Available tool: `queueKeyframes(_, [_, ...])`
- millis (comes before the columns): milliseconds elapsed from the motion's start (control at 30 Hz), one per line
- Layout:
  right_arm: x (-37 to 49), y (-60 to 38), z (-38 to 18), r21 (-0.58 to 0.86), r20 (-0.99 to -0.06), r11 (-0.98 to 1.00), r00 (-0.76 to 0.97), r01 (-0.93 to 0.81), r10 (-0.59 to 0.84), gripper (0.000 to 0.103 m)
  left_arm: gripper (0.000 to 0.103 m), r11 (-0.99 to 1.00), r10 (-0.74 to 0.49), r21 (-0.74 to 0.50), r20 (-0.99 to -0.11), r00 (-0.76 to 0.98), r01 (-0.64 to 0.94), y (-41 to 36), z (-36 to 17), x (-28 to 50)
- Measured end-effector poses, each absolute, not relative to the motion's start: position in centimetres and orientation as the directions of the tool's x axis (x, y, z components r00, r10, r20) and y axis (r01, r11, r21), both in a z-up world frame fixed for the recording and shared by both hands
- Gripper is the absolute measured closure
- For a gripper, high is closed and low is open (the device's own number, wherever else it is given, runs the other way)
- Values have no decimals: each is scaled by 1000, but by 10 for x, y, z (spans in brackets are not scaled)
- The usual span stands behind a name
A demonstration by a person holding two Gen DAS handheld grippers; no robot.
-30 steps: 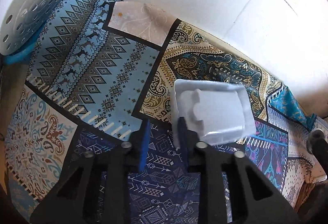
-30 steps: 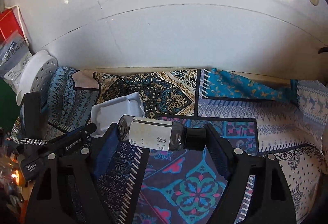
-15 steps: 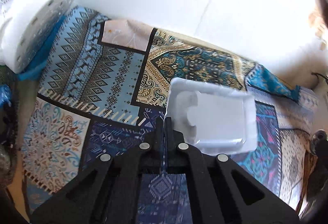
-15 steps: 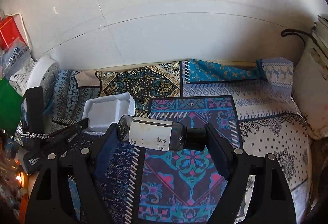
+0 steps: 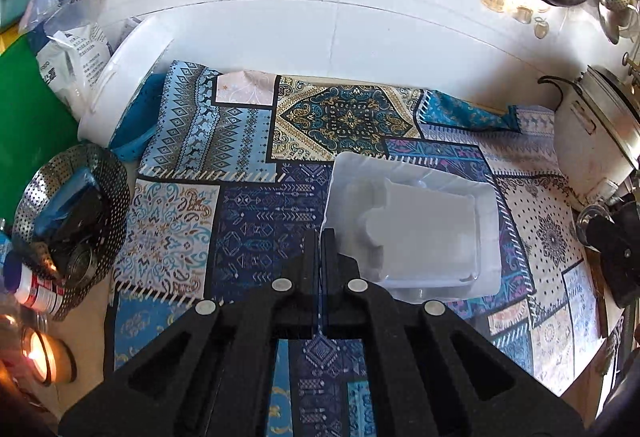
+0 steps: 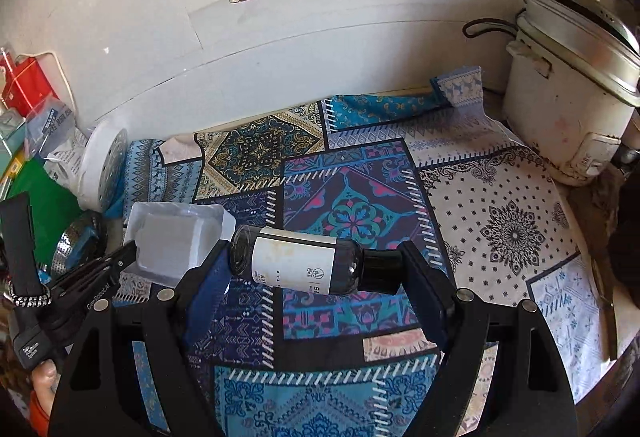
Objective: Collect trash
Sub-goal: 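Carry the white plastic tray and dark bottle down over the trash bin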
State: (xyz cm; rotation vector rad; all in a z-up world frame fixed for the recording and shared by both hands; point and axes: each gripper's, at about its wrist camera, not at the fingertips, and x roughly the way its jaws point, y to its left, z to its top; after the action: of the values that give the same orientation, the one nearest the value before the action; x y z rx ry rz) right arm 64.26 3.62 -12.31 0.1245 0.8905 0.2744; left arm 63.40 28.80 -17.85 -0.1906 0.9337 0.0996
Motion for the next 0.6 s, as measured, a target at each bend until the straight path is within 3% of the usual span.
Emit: queueKeyframes(600, [477, -88, -142, 196, -732, 900, 552, -388, 398, 23, 103, 935, 108, -112, -813, 573, -335, 125, -182, 413])
